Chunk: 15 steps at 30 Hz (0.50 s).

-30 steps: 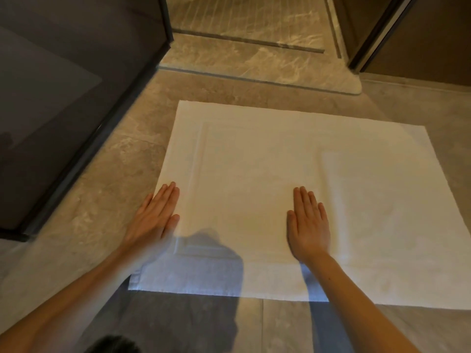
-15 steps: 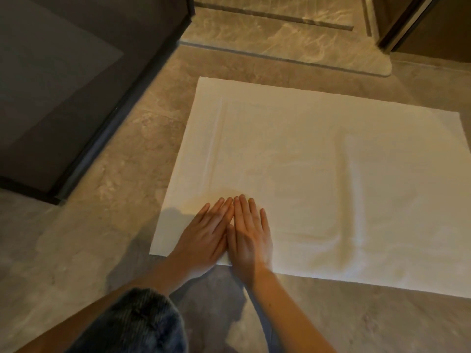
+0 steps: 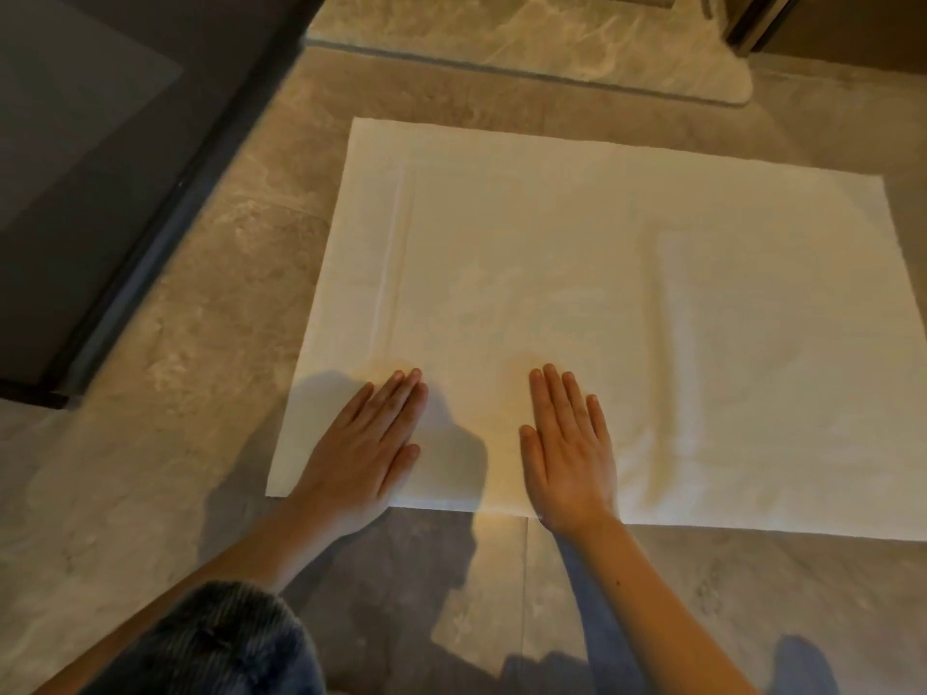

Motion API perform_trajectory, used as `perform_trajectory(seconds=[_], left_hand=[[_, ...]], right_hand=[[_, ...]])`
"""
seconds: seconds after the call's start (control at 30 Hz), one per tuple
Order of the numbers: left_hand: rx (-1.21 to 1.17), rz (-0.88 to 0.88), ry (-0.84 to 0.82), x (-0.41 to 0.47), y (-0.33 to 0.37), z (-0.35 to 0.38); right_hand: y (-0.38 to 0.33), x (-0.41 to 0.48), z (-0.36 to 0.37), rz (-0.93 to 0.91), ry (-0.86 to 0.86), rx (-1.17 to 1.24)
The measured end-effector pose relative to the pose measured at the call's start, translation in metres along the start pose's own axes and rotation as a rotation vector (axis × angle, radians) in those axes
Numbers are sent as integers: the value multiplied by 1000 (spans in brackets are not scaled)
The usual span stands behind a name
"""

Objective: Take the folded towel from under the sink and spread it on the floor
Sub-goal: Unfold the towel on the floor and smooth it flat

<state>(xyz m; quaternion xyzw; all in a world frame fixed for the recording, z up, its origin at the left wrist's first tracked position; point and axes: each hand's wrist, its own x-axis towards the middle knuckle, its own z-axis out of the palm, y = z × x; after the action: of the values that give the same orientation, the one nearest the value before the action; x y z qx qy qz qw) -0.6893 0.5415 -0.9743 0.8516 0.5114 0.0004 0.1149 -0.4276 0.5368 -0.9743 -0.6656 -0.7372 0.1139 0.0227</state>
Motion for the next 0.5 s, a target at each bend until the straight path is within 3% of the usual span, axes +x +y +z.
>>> perform_trajectory(seconds=[0.23, 0.5], left_hand=[[27, 28, 17, -6, -16, -3], [28, 30, -5, -7, -20, -11]], right_hand=[[36, -17, -9, 139, 31, 31], [32, -22, -12, 143, 13, 45]])
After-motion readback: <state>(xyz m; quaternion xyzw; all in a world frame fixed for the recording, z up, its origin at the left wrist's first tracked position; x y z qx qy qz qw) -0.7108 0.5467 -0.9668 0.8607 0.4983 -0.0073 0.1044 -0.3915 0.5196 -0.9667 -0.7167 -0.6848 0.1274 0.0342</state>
